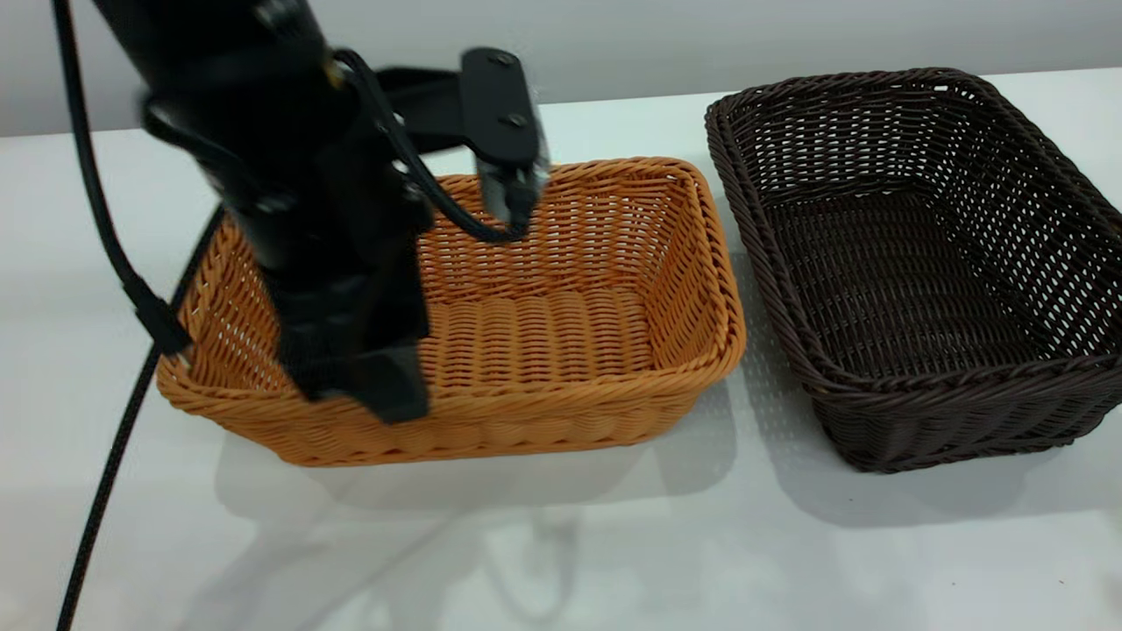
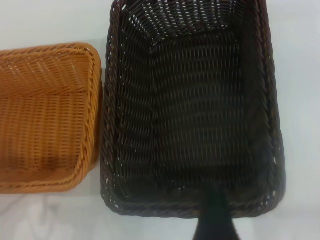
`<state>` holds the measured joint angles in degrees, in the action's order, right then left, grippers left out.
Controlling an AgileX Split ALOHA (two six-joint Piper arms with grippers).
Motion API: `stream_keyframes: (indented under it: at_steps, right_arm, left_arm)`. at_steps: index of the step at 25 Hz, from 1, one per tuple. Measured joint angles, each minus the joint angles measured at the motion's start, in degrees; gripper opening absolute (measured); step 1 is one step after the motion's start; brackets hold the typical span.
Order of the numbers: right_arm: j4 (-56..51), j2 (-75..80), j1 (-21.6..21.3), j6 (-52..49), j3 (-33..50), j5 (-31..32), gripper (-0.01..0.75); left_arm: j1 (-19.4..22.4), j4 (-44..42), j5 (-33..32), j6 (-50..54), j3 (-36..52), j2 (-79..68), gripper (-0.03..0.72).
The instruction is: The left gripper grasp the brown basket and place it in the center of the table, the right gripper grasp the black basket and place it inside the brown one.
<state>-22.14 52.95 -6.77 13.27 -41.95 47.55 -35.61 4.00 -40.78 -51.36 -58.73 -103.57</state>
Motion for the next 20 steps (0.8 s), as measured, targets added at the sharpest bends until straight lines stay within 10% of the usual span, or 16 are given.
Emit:
stream_keyframes:
  at_steps: [20]
  right_arm:
    - [-28.6, 0.0, 0.0, -13.8, 7.8, -2.9, 0.44]
  left_arm:
    - [0.0, 7.6, -5.2, 10.6, 0.0, 30.9, 0.426]
